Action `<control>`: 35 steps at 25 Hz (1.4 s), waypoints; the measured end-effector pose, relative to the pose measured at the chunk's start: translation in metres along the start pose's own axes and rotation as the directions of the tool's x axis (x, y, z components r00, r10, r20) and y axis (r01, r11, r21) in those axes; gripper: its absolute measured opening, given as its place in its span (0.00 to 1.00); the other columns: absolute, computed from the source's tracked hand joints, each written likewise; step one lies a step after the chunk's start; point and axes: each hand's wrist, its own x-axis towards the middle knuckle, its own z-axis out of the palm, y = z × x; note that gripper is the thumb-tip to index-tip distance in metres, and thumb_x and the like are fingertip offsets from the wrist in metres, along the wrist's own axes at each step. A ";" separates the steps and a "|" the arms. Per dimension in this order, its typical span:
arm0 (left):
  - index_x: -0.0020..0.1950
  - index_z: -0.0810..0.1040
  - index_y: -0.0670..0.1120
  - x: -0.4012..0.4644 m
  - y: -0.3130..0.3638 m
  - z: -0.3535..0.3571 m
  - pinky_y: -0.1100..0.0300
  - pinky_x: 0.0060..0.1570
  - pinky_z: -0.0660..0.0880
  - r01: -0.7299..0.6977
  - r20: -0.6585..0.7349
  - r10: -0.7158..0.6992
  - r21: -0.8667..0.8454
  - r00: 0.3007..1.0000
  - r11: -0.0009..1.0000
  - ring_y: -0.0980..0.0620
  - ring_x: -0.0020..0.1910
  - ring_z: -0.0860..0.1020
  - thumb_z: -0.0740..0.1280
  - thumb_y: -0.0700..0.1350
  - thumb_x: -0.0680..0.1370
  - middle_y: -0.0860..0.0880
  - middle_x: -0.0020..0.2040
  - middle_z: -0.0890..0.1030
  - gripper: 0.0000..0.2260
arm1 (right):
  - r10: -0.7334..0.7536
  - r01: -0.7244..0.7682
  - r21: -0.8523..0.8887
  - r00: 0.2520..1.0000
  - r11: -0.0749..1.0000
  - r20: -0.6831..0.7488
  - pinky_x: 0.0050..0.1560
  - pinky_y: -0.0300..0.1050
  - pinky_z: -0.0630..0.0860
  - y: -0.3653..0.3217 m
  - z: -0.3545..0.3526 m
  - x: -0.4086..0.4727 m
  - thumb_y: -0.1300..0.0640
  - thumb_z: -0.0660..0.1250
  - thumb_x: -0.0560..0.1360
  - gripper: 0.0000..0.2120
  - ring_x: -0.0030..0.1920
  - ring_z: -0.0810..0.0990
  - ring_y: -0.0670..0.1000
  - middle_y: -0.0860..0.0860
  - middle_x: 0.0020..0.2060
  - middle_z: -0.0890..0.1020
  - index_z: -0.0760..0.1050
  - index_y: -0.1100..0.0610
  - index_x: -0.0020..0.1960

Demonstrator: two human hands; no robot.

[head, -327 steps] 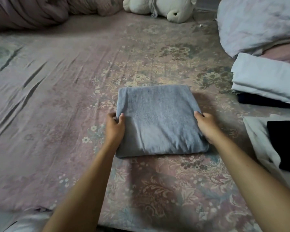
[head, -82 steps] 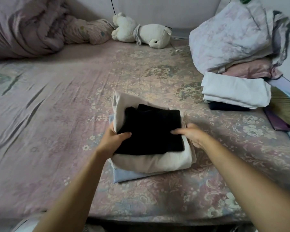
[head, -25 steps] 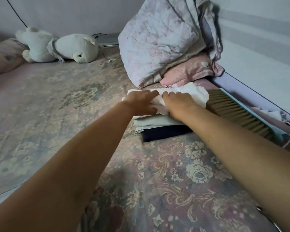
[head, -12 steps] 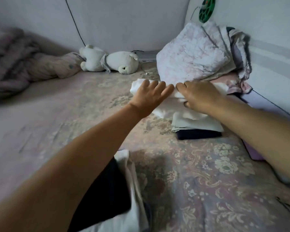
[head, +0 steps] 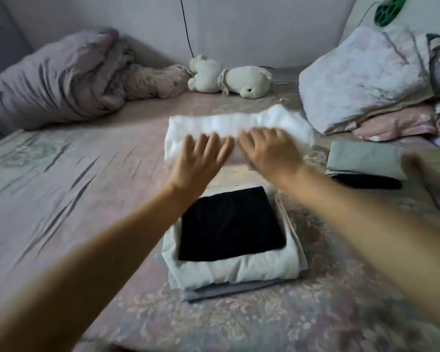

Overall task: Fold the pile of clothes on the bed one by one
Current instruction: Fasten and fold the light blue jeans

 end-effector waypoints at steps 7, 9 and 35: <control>0.65 0.69 0.47 -0.151 0.074 -0.029 0.53 0.37 0.70 0.160 0.431 0.032 -0.403 0.902 0.901 0.43 0.41 0.77 0.74 0.49 0.65 0.43 0.51 0.76 0.30 | -0.103 0.038 0.264 0.966 0.964 0.237 0.46 0.49 0.79 -0.106 0.021 -0.134 0.63 0.54 0.79 0.12 0.48 0.82 0.58 0.58 0.50 0.82 0.75 0.57 0.55; 0.66 0.68 0.51 -0.148 0.070 -0.033 0.52 0.42 0.73 0.233 0.470 0.037 -0.502 0.882 0.833 0.43 0.47 0.77 0.71 0.59 0.66 0.44 0.53 0.77 0.31 | -0.137 0.025 0.311 0.929 0.950 0.344 0.48 0.50 0.79 -0.095 0.013 -0.137 0.56 0.62 0.72 0.16 0.51 0.82 0.59 0.60 0.54 0.81 0.77 0.57 0.58; 0.73 0.66 0.43 0.064 0.222 0.029 0.41 0.71 0.50 0.133 0.549 0.321 -0.633 0.772 0.763 0.40 0.74 0.58 0.52 0.55 0.79 0.39 0.74 0.61 0.27 | 0.238 -0.562 0.074 0.461 0.824 0.855 0.74 0.55 0.44 0.123 0.057 -0.228 0.56 0.57 0.80 0.31 0.77 0.41 0.52 0.52 0.77 0.42 0.46 0.52 0.78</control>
